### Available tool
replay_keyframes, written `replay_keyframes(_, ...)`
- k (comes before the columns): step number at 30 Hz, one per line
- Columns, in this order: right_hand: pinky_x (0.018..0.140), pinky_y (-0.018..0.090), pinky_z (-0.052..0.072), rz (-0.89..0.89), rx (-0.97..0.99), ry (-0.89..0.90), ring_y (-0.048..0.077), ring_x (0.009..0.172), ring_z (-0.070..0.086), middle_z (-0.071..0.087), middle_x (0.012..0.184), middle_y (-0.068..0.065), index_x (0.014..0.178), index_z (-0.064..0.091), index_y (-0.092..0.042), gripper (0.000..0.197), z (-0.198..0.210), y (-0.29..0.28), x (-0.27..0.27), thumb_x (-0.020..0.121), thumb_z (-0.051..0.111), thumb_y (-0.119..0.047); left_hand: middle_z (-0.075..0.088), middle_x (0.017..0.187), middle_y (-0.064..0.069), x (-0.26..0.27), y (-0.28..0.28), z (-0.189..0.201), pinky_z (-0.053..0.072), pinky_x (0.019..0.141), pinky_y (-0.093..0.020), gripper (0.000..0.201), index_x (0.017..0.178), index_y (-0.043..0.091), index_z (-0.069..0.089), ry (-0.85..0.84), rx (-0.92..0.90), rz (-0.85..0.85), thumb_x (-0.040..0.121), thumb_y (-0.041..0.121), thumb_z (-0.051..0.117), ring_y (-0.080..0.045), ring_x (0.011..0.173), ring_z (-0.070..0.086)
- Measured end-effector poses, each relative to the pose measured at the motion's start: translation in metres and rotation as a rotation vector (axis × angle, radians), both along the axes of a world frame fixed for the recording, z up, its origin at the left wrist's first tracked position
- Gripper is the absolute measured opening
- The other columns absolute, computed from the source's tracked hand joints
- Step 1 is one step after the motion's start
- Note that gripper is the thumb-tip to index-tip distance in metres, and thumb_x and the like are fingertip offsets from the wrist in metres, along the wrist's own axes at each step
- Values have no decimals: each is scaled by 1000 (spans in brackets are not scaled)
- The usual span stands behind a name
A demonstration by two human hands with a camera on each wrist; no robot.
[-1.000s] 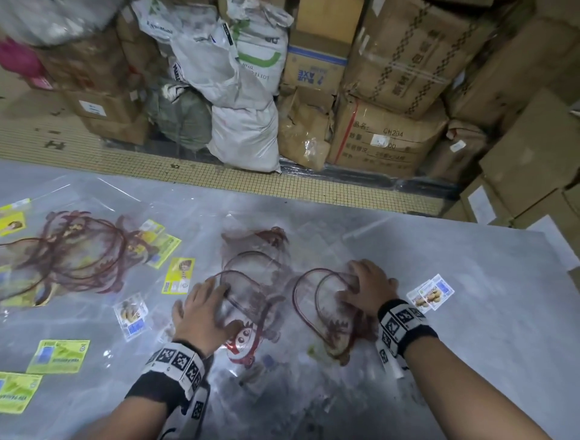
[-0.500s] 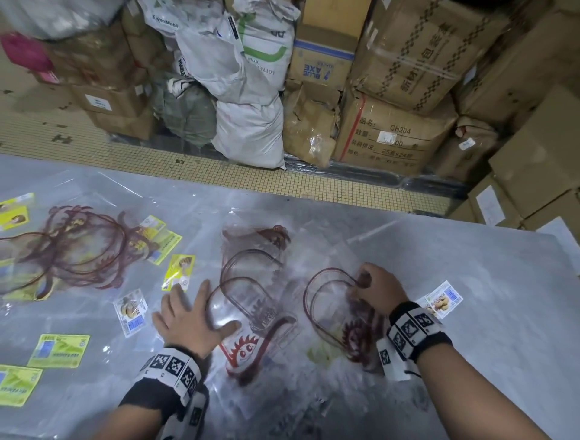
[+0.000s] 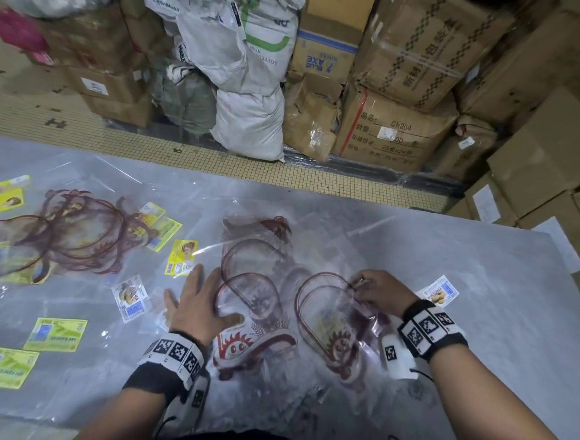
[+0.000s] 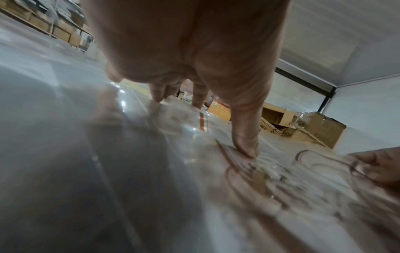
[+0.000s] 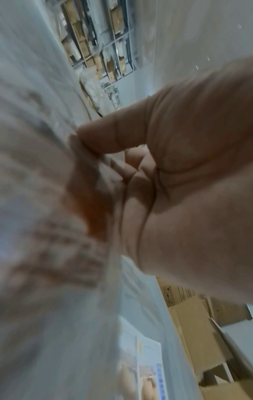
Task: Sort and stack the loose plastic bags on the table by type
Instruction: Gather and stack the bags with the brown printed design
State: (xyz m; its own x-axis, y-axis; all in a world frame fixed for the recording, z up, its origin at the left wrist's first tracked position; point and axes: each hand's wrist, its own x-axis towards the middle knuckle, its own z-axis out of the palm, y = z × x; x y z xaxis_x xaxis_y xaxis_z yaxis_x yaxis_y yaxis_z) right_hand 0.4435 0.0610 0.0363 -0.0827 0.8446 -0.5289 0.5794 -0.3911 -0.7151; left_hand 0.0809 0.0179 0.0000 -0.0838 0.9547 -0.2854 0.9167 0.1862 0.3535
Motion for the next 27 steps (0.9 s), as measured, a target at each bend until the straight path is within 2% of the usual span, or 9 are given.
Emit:
replay_keyframes(4, 64, 19, 55, -91, 65, 96, 13, 73, 66, 70, 93, 16, 104, 66, -5, 30, 14, 2, 1, 82, 61, 16, 7, 163, -9, -2, 1, -4, 3, 119, -53, 104, 150, 34, 28, -67, 38, 8, 63, 56, 82, -25, 149, 12)
replay_keyframes(7, 77, 33, 59, -193, 110, 268, 27, 86, 70, 73, 99, 17, 108, 65, -4, 28, 32, 4, -7, 86, 59, 12, 17, 160, -12, -4, 3, -5, 10, 119, -51, 102, 146, 29, 39, -99, 67, 10, 58, 51, 87, -30, 146, 22)
replay_keyframes(10, 63, 30, 57, -285, 140, 476, 24, 76, 70, 73, 95, 15, 107, 63, -6, 26, 49, 6, -26, 90, 54, 11, 19, 160, -7, -4, 0, -2, 9, 117, -47, 97, 143, 36, 41, -61, 81, 66, 58, 55, 85, -25, 144, 26)
replay_keyframes(13, 51, 27, 54, -370, 119, 724, 18, 63, 68, 71, 86, 11, 111, 59, -7, 31, 51, 11, -47, 90, 49, 13, 26, 154, -6, -2, -4, 3, 21, 112, -48, 92, 140, 37, 43, -40, 74, 144, 60, 58, 83, -30, 137, 27)
replay_keyframes(16, 57, 30, 57, -429, 70, 865, 20, 65, 67, 71, 88, 11, 122, 58, -10, 43, 41, 11, -69, 82, 58, 5, 31, 147, -9, -2, -8, 7, 31, 108, -46, 96, 142, 34, 41, -35, 54, 167, 60, 63, 81, -31, 130, 34)
replay_keyframes(19, 63, 32, 58, -399, 14, 784, 25, 77, 68, 71, 97, 15, 121, 61, -16, 45, 24, 6, -89, 83, 58, 9, 34, 143, -12, -3, -11, 8, 37, 107, -46, 91, 143, 28, 44, -118, 48, 188, 64, 50, 84, -34, 127, 37)
replay_keyframes(22, 73, 33, 56, -246, 3, 531, 26, 90, 65, 68, 106, 17, 113, 60, -19, 41, 3, -4, -106, 86, 57, 12, 38, 138, -13, -4, -11, 3, 39, 107, -45, 64, 138, 22, 51, -285, 93, 251, 78, 21, 75, -33, 124, 42)
replay_keyframes(25, 76, 35, 57, -77, 87, 255, 25, 92, 64, 67, 104, 9, 111, 58, -25, 41, -16, -13, -119, 81, 65, 2, 41, 133, -11, -6, -10, 2, 42, 106, -41, 48, 135, 19, 53, -443, 145, 354, 89, 10, 58, -29, 113, 53)
replay_keyframes(27, 69, 29, 54, -86, 122, 178, 18, 84, 63, 66, 98, -1, 116, 57, -28, 44, -24, -17, -125, 80, 62, -2, 47, 130, -19, -8, -8, 1, 51, 94, -39, 49, 137, 18, 50, -532, 126, 410, 90, 5, 50, -29, 98, 60)
